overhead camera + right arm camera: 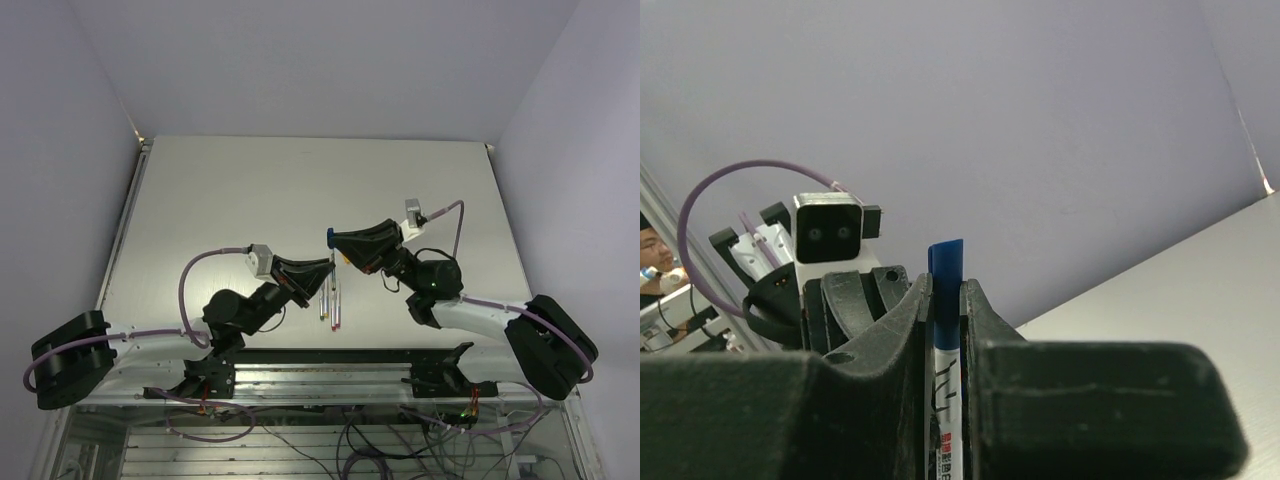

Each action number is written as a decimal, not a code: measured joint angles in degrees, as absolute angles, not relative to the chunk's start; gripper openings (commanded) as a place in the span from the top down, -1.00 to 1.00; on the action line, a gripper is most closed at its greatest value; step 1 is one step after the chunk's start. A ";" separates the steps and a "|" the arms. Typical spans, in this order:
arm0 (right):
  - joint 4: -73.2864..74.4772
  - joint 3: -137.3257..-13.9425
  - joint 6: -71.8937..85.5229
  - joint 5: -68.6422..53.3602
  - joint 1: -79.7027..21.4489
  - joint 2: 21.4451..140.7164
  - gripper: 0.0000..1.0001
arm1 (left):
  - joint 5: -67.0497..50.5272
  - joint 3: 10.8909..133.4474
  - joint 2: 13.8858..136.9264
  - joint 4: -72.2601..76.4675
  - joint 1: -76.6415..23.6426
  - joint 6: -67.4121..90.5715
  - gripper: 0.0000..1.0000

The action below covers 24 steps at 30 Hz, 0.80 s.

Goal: Insert the pens into the pen caps

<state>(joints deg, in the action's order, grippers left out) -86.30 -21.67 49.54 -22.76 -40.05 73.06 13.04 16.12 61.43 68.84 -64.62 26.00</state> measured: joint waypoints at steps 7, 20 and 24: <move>-80.55 -23.49 47.07 -22.57 -40.99 70.43 1.00 | 13.87 17.52 58.67 64.36 -64.77 22.90 0.86; -69.52 -24.53 38.59 -16.88 -45.17 66.52 1.00 | 16.53 17.52 56.64 60.75 -65.10 20.67 0.86; -66.72 -25.19 35.66 -14.57 -46.98 65.91 1.00 | 17.45 17.52 56.42 60.38 -65.21 19.62 0.86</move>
<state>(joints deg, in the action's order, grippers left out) -66.72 -25.19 35.66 -14.57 -46.98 65.91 17.45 17.52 56.42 60.38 -65.21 19.62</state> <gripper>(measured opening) 0.094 0.100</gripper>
